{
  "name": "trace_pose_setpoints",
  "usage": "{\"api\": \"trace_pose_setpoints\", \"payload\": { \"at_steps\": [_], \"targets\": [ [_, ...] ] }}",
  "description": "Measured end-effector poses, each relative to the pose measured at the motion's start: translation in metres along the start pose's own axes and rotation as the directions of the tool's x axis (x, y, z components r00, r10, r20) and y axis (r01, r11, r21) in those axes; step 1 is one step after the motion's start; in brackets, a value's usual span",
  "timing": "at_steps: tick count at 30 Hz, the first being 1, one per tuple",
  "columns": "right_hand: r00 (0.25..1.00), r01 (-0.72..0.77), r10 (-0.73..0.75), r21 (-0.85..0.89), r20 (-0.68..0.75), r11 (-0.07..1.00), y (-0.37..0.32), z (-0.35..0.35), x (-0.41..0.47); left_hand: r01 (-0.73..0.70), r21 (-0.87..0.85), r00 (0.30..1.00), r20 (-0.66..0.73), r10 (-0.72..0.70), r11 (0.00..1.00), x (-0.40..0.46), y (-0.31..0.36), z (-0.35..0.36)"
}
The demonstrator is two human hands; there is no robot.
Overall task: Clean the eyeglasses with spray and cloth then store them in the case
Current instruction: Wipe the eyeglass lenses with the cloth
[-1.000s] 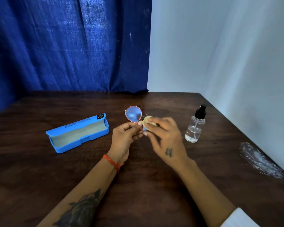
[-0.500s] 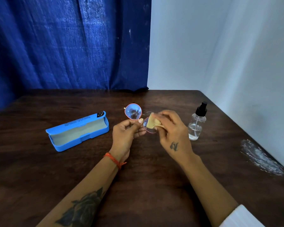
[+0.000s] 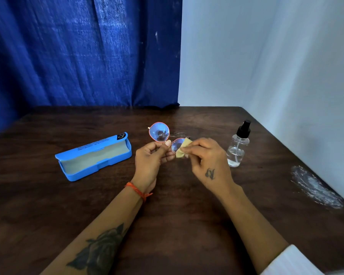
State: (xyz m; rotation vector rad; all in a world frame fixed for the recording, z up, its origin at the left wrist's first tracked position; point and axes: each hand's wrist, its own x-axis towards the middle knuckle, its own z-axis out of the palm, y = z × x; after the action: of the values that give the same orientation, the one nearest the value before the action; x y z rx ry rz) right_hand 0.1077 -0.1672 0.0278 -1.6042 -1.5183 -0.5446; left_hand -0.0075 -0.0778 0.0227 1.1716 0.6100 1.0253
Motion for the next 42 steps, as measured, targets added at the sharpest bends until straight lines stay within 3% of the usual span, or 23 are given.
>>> {"api": "trace_pose_setpoints", "payload": {
  "at_steps": [3, 5, 14, 20, 25, 31, 33, 39, 42],
  "targets": [
    [0.992, -0.052, 0.047, -0.039, -0.118, 0.998, 0.001, 0.003, 0.002, 0.006, 0.001, 1.000, 0.000, -0.006, 1.000, 0.000, -0.001, 0.002],
    [0.992, -0.025, 0.017, -0.058, -0.124, 0.998, -0.004, 0.008, 0.001, 0.008, 0.005, 1.000, 0.017, -0.009, 1.000, -0.002, -0.002, 0.003],
    [0.984, 0.138, -0.139, 0.016, 0.111, 0.990, -0.009, 0.009, -0.003, -0.030, 0.025, 0.999, 0.045, 0.029, 0.999, -0.001, -0.006, -0.002],
    [1.000, -0.030, 0.030, 0.047, 0.004, 0.998, -0.004, 0.006, 0.001, -0.040, 0.001, 0.998, 0.055, 0.040, 0.999, 0.000, -0.007, 0.001],
    [0.993, -0.034, 0.033, -0.008, -0.116, 0.999, -0.006, 0.007, 0.004, -0.060, 0.018, 0.996, 0.062, 0.059, 0.998, -0.001, -0.006, 0.002],
    [0.983, 0.166, -0.166, 0.012, 0.072, 0.986, -0.009, 0.014, -0.004, -0.074, 0.069, 0.997, 0.032, 0.072, 0.995, 0.002, -0.007, -0.002],
    [0.981, 0.169, -0.170, 0.015, 0.093, 0.986, -0.009, 0.012, -0.003, -0.078, 0.089, 0.996, 0.048, 0.074, 0.993, 0.000, -0.006, -0.002],
    [0.997, -0.040, 0.044, 0.055, -0.069, 0.998, 0.000, 0.001, 0.003, -0.089, 0.084, 0.995, 0.056, 0.084, 0.993, 0.001, -0.006, 0.001],
    [0.992, -0.022, 0.024, 0.012, -0.125, 1.000, 0.000, 0.005, 0.004, -0.078, 0.085, 0.996, 0.050, 0.074, 0.993, 0.002, -0.007, 0.000]
  ]
}}
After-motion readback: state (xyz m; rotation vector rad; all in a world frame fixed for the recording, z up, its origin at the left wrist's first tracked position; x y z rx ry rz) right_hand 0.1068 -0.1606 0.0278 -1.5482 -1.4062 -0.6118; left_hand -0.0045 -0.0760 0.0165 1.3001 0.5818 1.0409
